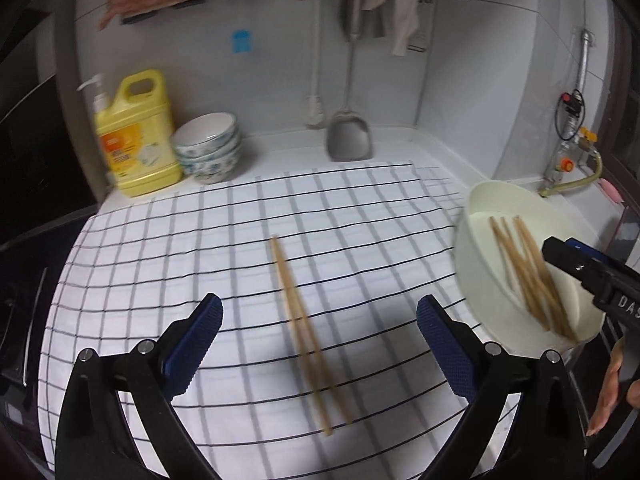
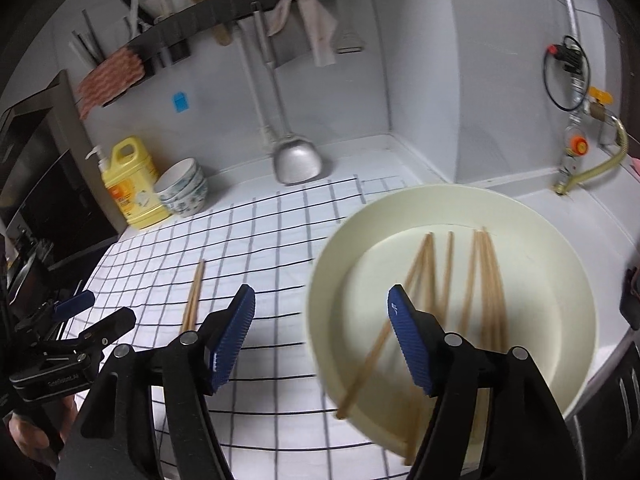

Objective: Organize utensils
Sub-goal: 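Move both open tools back over the last chopsticks on the cloth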

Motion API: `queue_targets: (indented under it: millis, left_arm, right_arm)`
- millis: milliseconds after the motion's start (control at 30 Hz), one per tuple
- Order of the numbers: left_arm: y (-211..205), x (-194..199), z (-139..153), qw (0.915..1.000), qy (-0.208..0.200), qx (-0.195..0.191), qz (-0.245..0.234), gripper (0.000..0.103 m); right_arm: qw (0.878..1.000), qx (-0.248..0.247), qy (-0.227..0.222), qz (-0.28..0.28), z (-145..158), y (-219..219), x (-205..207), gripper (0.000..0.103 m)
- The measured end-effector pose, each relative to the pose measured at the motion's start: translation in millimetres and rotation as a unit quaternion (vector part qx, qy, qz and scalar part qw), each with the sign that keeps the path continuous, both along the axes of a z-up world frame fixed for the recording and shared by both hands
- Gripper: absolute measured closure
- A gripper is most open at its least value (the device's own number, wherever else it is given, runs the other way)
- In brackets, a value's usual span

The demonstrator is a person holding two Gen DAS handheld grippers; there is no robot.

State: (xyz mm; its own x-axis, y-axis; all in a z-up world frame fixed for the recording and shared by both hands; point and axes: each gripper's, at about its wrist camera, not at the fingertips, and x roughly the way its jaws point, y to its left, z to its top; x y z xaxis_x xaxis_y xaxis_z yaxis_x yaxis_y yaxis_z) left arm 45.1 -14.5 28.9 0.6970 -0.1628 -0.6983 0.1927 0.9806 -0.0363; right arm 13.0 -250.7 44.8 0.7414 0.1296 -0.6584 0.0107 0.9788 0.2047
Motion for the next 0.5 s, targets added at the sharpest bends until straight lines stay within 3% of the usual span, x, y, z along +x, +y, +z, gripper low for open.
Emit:
queue_targets:
  millis: [200, 500]
  left_arm:
    - [51, -9, -14, 0.9988, 0.012, -0.004, 0.046, 0.007]
    - [94, -10, -44, 0.9951, 0.036, -0.013, 0.091, 0.007]
  right_arm:
    - [0.999, -0.013, -0.006, 0.037, -4, 36, 0, 0.037]
    - [0.996, -0.033, 0.004, 0.089, -21, 88, 4, 0.032]
